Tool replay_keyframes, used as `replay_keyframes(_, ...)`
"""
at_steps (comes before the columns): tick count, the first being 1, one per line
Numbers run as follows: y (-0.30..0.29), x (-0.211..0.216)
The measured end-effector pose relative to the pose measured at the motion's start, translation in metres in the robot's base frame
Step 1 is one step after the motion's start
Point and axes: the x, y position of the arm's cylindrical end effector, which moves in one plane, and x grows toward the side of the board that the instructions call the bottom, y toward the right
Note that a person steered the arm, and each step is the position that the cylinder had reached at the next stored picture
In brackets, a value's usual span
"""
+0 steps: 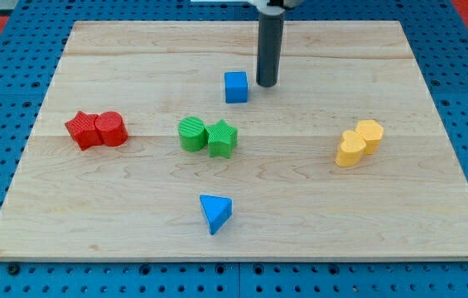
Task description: Drag the blue cube to the left of the yellow heart
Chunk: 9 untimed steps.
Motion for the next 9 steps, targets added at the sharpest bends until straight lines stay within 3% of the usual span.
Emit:
replay_keyframes(1,-0.071,-0.015)
replay_keyframes(3,-0.025,0.046)
replay_keyframes(4,-0.019,0.024)
replay_keyframes(5,-0.074,0.016)
replay_keyframes(6,-0.068,0.050)
replay_keyframes(7,-0.015,0.098)
replay_keyframes(9,0.027,0.114)
